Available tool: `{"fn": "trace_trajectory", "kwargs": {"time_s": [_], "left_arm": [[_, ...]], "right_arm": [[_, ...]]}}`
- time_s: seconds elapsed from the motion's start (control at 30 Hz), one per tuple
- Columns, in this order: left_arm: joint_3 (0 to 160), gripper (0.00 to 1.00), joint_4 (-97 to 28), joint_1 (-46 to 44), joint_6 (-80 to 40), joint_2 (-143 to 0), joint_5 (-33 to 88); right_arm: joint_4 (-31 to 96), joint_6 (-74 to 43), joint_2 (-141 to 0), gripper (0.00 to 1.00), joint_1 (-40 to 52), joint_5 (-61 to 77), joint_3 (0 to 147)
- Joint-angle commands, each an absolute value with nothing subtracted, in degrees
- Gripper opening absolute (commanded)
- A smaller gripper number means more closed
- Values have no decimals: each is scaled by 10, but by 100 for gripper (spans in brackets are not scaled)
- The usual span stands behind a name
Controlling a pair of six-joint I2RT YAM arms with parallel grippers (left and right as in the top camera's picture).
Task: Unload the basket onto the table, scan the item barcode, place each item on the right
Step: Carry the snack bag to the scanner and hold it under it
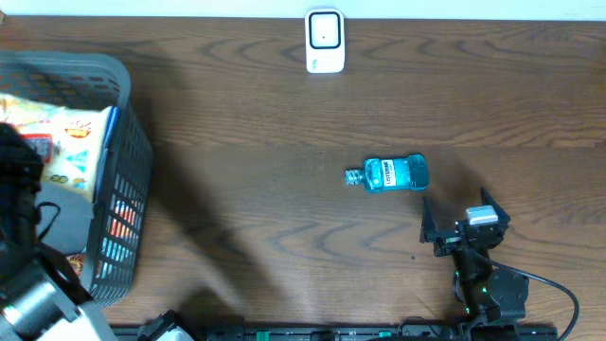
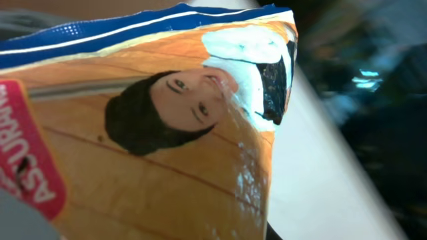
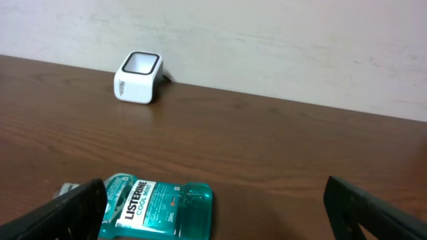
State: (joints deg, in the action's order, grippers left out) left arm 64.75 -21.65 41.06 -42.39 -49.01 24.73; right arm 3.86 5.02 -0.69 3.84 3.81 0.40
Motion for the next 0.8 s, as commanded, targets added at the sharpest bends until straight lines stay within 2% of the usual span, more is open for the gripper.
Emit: {"fn": "trace_trajectory", "kwargs": {"time_s": [0.0,0.1,0.27,0.5,0.63,0.77], "left_arm": [[654,8,-180,356,-472,-467,360],[654,7,-162,265,-428,-465,398],[644,8,-177,97,-302,-490,392],[639,8,-225,-110,-211,-617,243],[639,8,-219,-181,-203,-727,180],[639,8,-210,-211,-204,-832,131]], "right_arm": [[41,43,-5,99,41,37,3],[41,43,-5,99,41,37,3],[41,43,-5,99,41,37,3],[41,43,-5,99,41,37,3],[41,43,-5,99,41,37,3],[41,43,-5,99,41,37,3]]}}
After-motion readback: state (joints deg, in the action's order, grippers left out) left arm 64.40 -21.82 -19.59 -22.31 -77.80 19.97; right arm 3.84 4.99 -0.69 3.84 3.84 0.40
